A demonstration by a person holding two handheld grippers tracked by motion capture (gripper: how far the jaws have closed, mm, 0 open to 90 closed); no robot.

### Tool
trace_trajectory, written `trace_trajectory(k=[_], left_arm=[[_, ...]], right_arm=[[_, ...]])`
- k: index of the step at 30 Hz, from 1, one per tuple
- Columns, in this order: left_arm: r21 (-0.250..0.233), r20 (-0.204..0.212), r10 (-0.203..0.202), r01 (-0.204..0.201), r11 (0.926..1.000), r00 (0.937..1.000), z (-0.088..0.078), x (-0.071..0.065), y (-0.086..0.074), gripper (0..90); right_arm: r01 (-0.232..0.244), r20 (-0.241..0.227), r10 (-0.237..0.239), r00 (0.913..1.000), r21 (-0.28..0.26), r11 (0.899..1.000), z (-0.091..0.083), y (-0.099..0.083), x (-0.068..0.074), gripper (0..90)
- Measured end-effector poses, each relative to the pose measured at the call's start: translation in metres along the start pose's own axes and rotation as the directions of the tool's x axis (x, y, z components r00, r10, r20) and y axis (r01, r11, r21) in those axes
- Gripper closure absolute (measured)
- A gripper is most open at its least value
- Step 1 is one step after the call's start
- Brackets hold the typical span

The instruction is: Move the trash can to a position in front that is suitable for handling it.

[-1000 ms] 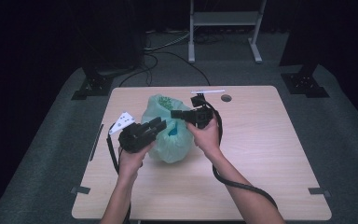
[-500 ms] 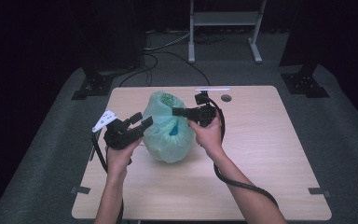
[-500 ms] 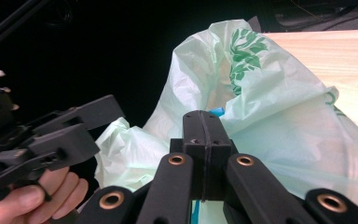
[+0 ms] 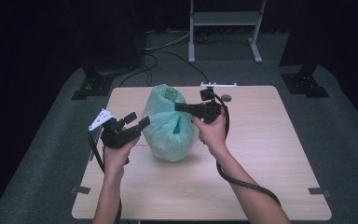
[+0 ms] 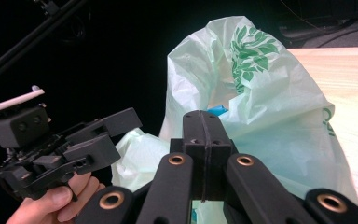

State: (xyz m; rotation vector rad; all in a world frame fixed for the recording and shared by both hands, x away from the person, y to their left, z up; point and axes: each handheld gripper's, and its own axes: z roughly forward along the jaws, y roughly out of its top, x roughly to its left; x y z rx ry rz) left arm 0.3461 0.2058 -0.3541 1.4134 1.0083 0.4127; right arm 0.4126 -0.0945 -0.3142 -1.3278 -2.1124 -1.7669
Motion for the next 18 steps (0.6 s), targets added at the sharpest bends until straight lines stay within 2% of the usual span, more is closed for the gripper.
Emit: trace_trajectory(k=[10, 13, 18], left_arm=[[-0.014, -0.022, -0.018, 0.017, 0.9998, 0.9996, -0.003, 0.005, 0.003, 18.4], [-0.010, -0.022, -0.022, 0.022, 0.9997, 0.9995, -0.003, 0.005, 0.003, 14.9], [-0.013, -0.001, -0.020, 0.020, 0.9997, 0.9998, -0.003, 0.002, 0.004, 13.9]], right_arm=[[0.004, -0.010, -0.004, 0.9999, -0.034, 0.999, -0.019, 0.011, 0.003, 90.0], [0.003, -0.012, -0.004, 0.9999, -0.047, 0.999, -0.025, 0.014, 0.001, 90.0], [-0.004, -0.013, 0.003, 0.9999, -0.062, 0.998, -0.032, 0.017, -0.001, 90.0]])
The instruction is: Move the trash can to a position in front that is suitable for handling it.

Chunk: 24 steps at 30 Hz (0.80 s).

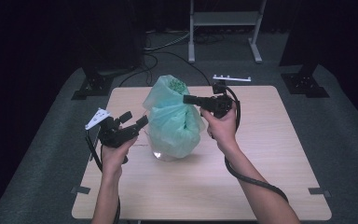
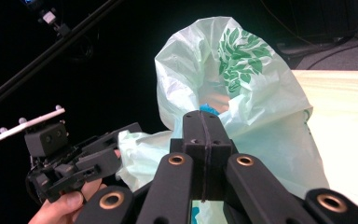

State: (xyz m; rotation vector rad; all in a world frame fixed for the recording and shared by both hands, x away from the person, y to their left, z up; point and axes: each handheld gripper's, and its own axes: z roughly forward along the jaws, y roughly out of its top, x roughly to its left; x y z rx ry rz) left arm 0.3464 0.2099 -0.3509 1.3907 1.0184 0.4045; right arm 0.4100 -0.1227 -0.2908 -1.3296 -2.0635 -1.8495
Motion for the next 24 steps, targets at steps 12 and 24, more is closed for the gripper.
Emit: trace_trajectory(k=[12, 24], left_arm=[[-0.012, 0.037, -0.004, 0.004, 0.9999, 0.9993, 0.002, -0.004, 0.001, 9.9], [-0.014, 0.055, -0.004, 0.004, 0.9999, 0.9985, 0.001, -0.006, 0.003, 9.8]], right_arm=[[0.015, 0.009, -0.015, 0.9999, -0.061, 0.998, -0.022, 0.017, 0.006, 90.0], [0.040, 0.032, -0.036, 0.9988, -0.128, 0.991, -0.054, 0.036, 0.015, 90.0]])
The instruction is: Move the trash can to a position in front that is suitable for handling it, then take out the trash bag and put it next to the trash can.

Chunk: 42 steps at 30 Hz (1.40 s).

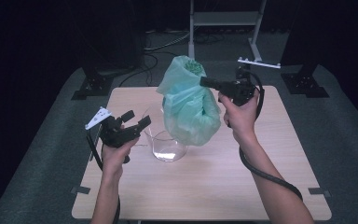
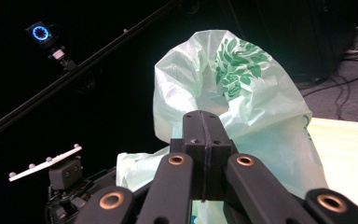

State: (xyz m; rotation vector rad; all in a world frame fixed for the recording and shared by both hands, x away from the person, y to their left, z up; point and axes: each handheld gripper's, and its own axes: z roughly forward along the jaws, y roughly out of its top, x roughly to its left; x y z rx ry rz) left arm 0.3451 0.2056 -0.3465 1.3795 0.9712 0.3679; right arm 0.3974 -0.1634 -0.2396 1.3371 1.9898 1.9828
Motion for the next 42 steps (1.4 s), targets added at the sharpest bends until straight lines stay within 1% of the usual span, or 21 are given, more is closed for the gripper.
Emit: trace_trajectory(k=[8, 12, 16, 21, 27, 31, 34, 42], left_arm=[[0.006, 0.001, 0.002, -0.002, 1.0000, 1.0000, 0.001, -0.001, -0.001, 9.8], [0.007, 0.001, 0.002, -0.002, 1.0000, 1.0000, 0.003, -0.001, -0.001, 9.8], [0.018, 0.004, 0.005, -0.005, 0.9998, 1.0000, 0.005, -0.002, -0.002, 9.8], [0.018, 0.007, 0.003, -0.003, 0.9998, 1.0000, 0.005, -0.003, -0.002, 9.8], [0.020, 0.002, 0.006, -0.006, 0.9998, 1.0000, 0.005, -0.003, -0.002, 9.8], [0.022, 0.002, 0.010, -0.010, 0.9997, 1.0000, 0.006, -0.004, -0.002, 9.8], [0.020, 0.000, 0.005, -0.005, 0.9998, 1.0000, 0.006, -0.003, -0.003, 9.8], [0.016, -0.001, 0.007, -0.007, 0.9999, 1.0000, 0.004, -0.003, -0.002, 9.8]], right_arm=[[-0.017, 0.020, 0.018, 0.9996, -0.036, 0.999, -0.022, 0.008, -0.011, 90.0], [-0.014, 0.043, 0.016, 0.9989, -0.050, 0.999, -0.032, 0.013, -0.014, 90.0], [-0.009, 0.068, 0.013, 0.9976, -0.061, 0.998, -0.043, 0.016, -0.018, 90.0], [-0.018, 0.093, 0.024, 0.9954, -0.067, 0.998, -0.050, 0.014, -0.026, 90.0], [-0.035, 0.111, 0.042, 0.9929, -0.063, 0.997, -0.051, 0.009, -0.038, 90.0], [-0.049, 0.115, 0.056, 0.9918, -0.059, 0.997, -0.049, 0.004, -0.045, 90.0], [-0.057, 0.121, 0.063, 0.9906, -0.053, 0.997, -0.048, 0.000, -0.050, 90.0], [-0.087, 0.145, 0.091, 0.9852, -0.037, 0.996, -0.045, -0.011, -0.065, 90.0]])
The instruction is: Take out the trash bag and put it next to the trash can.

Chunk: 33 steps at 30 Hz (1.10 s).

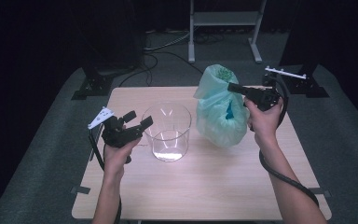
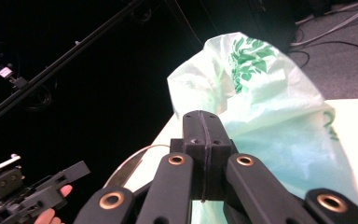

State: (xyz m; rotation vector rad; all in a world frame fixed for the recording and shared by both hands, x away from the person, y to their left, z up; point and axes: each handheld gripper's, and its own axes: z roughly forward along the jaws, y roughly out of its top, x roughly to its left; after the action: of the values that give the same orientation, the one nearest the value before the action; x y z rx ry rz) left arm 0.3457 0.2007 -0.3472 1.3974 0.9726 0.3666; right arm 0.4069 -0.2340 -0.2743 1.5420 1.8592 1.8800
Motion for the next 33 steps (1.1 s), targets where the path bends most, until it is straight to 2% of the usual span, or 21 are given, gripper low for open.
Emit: trace_trajectory(k=[16, 33], left_arm=[[0.001, 0.002, -0.005, 0.005, 1.0000, 1.0000, 0.001, -0.001, -0.001, 9.8], [0.002, 0.001, -0.008, 0.008, 1.0000, 1.0000, 0.001, -0.002, -0.001, 9.8]], right_arm=[[-0.027, 0.032, 0.027, 0.9991, 0.012, 1.000, 0.005, -0.008, -0.018, 90.0], [-0.042, 0.057, 0.039, 0.9976, 0.055, 0.998, 0.024, -0.025, -0.030, 90.0]])
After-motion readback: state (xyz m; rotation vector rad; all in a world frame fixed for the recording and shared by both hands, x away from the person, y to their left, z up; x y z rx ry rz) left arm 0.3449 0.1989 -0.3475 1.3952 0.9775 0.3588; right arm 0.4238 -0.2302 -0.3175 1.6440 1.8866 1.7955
